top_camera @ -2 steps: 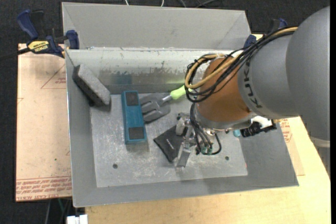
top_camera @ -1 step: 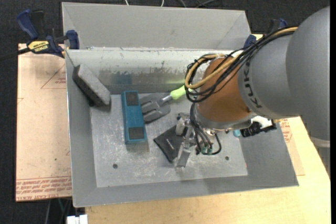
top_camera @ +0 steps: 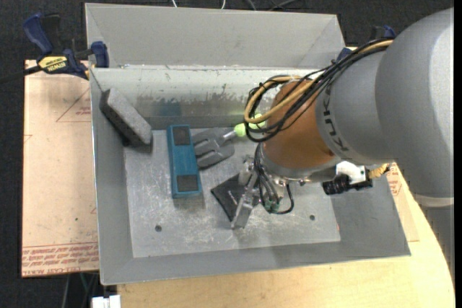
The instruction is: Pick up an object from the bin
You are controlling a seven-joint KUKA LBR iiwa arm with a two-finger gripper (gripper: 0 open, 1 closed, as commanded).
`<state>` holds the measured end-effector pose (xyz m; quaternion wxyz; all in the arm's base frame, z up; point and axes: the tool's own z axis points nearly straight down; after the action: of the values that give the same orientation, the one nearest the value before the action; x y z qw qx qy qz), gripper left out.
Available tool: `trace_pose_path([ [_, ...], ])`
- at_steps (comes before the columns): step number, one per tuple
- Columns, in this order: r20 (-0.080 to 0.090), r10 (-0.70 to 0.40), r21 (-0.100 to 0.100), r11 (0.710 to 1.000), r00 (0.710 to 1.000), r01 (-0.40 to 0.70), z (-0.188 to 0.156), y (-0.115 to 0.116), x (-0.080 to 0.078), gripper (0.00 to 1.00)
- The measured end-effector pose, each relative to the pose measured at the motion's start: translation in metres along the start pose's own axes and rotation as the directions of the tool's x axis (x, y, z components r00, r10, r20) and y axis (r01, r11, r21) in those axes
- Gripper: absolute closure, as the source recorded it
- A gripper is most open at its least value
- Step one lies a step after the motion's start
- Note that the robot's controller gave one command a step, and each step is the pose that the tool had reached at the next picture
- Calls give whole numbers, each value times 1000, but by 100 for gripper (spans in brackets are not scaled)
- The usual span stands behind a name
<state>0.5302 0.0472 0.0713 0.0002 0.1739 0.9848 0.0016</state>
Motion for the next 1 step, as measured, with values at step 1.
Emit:
trace_pose_path([
  [1,-1,248,0,969,969,-248,1,-3,15,100],
])
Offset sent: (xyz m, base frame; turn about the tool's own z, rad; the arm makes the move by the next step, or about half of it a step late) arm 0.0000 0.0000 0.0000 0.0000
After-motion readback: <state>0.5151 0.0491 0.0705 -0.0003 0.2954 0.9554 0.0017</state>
